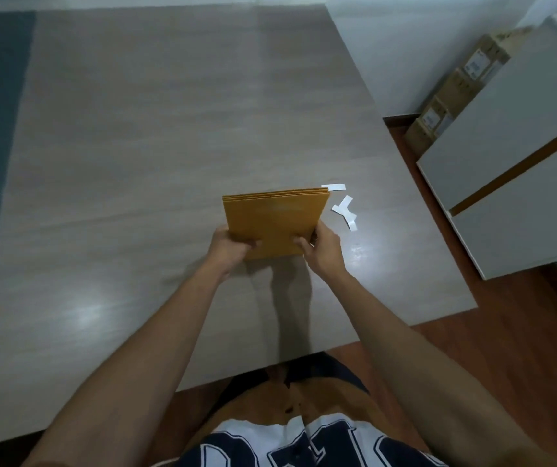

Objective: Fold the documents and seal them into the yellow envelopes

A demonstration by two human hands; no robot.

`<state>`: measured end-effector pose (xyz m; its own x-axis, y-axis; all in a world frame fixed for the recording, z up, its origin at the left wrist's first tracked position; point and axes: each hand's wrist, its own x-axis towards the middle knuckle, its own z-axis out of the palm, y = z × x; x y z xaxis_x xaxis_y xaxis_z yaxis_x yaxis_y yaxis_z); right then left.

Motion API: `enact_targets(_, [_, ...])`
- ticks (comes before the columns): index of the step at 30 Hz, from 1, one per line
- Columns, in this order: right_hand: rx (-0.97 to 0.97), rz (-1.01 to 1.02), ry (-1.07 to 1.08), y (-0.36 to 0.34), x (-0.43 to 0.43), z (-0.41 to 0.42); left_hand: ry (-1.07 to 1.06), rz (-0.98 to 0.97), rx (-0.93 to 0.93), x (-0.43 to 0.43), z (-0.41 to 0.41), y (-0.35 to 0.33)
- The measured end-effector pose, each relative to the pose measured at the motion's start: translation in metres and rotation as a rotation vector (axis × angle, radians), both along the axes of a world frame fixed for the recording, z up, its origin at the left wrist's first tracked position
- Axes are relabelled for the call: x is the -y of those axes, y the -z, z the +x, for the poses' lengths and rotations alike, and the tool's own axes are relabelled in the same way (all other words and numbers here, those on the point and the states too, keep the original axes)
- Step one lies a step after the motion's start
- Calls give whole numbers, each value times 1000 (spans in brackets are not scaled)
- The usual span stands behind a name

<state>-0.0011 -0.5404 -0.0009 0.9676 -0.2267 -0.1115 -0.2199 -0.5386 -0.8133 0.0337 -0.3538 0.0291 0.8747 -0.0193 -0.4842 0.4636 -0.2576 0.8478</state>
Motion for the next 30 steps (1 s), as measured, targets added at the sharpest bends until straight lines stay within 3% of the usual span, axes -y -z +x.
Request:
enact_targets(6, [29, 81, 158, -23, 22, -12, 137, -8, 48, 33, 17, -25])
enact_targets(16, [171, 97, 390, -103, 155, -56, 450, -108, 176, 175, 20, -105])
enact_targets(30, [314, 31, 683, -190, 436, -194, 652, -262, 362, 489, -90, -190])
